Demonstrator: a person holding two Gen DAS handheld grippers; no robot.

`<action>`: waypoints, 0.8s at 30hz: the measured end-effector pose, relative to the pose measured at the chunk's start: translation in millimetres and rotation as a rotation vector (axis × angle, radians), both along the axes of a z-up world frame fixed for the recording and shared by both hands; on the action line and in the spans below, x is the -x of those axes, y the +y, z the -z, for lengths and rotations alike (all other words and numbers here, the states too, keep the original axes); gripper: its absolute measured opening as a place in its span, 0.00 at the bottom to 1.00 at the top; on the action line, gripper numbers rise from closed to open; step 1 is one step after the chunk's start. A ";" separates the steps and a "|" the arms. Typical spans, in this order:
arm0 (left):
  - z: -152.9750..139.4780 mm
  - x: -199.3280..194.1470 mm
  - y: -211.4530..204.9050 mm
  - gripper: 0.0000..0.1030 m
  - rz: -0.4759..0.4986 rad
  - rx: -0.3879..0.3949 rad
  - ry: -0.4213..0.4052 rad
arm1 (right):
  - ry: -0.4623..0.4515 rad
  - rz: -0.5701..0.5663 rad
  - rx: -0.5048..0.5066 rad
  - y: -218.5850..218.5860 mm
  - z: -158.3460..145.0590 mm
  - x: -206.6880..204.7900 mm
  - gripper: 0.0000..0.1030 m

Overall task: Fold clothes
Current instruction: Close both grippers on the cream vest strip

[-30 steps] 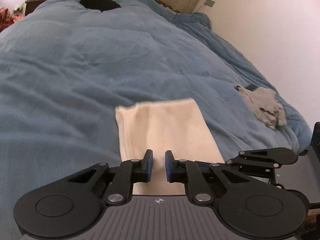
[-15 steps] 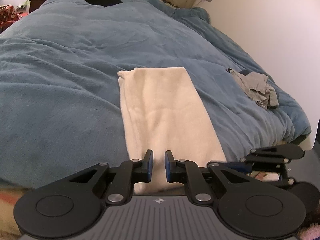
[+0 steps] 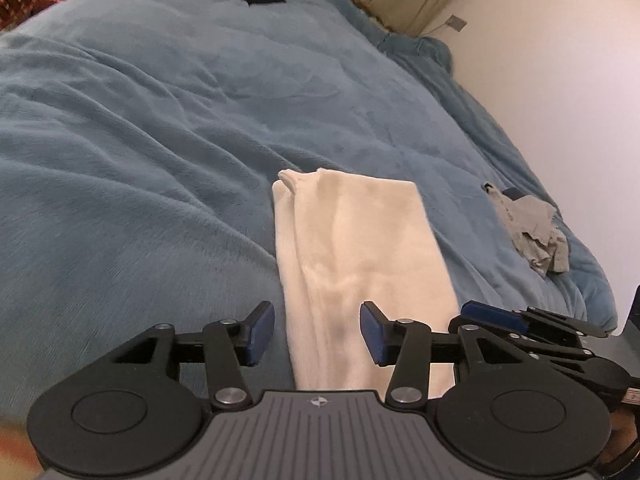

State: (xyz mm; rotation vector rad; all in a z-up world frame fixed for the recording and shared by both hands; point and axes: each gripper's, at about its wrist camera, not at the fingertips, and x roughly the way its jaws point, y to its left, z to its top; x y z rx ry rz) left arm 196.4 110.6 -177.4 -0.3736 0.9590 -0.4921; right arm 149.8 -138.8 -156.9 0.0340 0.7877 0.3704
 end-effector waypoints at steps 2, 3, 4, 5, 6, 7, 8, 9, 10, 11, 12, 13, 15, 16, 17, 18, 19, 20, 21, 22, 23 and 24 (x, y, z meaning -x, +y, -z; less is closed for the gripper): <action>6.0 -11.7 -2.7 0.44 0.007 0.013 0.018 | 0.005 -0.008 -0.001 2.0 3.1 -9.3 0.37; 7.9 -16.2 -3.5 0.44 0.010 0.023 0.025 | 0.008 -0.013 0.001 3.3 4.6 -13.8 0.37; 9.2 -20.1 -4.7 0.44 0.014 0.030 0.030 | 0.019 -0.016 -0.003 4.3 6.5 -18.2 0.37; 10.1 -23.5 -6.0 0.44 0.020 0.033 0.032 | 0.035 -0.018 -0.011 5.2 8.6 -22.4 0.37; 11.0 -26.4 -7.5 0.44 0.026 0.034 0.033 | 0.048 -0.019 -0.017 7.4 11.1 -26.0 0.37; 11.9 -28.6 -9.2 0.45 0.031 0.031 0.034 | 0.057 -0.016 -0.020 9.2 13.6 -29.2 0.38; 12.9 -30.5 -10.7 0.46 0.036 0.030 0.034 | 0.066 -0.011 -0.026 9.8 15.6 -32.4 0.38; 14.1 -32.1 -11.4 0.46 0.038 0.032 0.037 | 0.075 -0.006 -0.034 10.4 17.4 -35.6 0.39; 15.5 -33.5 -11.4 0.47 0.036 0.037 0.041 | 0.083 -0.001 -0.042 11.0 19.3 -38.7 0.39; 16.5 -34.2 -11.2 0.44 0.031 0.042 0.042 | 0.090 0.005 -0.050 11.2 21.1 -40.8 0.39; 16.8 -34.1 -11.5 0.42 0.025 0.044 0.039 | 0.092 0.011 -0.056 11.1 22.7 -42.3 0.39; 16.5 -32.8 -12.2 0.39 0.019 0.044 0.032 | 0.090 0.014 -0.057 11.5 23.9 -43.2 0.36; 13.6 -28.5 -15.1 0.34 0.015 0.033 0.006 | 0.080 0.013 -0.048 14.8 24.3 -42.8 0.29; 10.8 -26.1 -16.3 0.31 0.015 0.025 -0.009 | 0.075 0.013 -0.044 16.1 23.4 -41.9 0.26; 7.8 -24.3 -16.7 0.29 0.013 0.023 -0.019 | 0.071 0.012 -0.040 17.0 21.8 -40.6 0.25; 4.3 -22.7 -15.7 0.29 0.010 0.027 -0.027 | 0.066 0.009 -0.040 18.4 18.2 -39.9 0.23; 0.4 -20.7 -13.8 0.28 0.006 0.036 -0.034 | 0.060 0.005 -0.043 20.4 12.9 -39.7 0.22; -3.5 -18.7 -11.8 0.27 0.003 0.045 -0.041 | 0.055 0.000 -0.047 22.3 7.7 -39.5 0.21; -7.8 -16.7 -9.7 0.27 -0.001 0.053 -0.049 | 0.049 -0.004 -0.051 24.2 2.5 -39.3 0.21; -12.6 -14.7 -7.6 0.27 -0.006 0.061 -0.057 | 0.044 -0.009 -0.055 26.2 -2.7 -39.1 0.20; -17.3 -13.1 -5.4 0.27 -0.013 0.067 -0.062 | 0.038 -0.013 -0.058 28.1 -8.0 -38.8 0.20; -22.4 -12.1 -2.3 0.27 -0.021 0.070 -0.067 | 0.033 -0.017 -0.062 30.1 -13.2 -38.6 0.20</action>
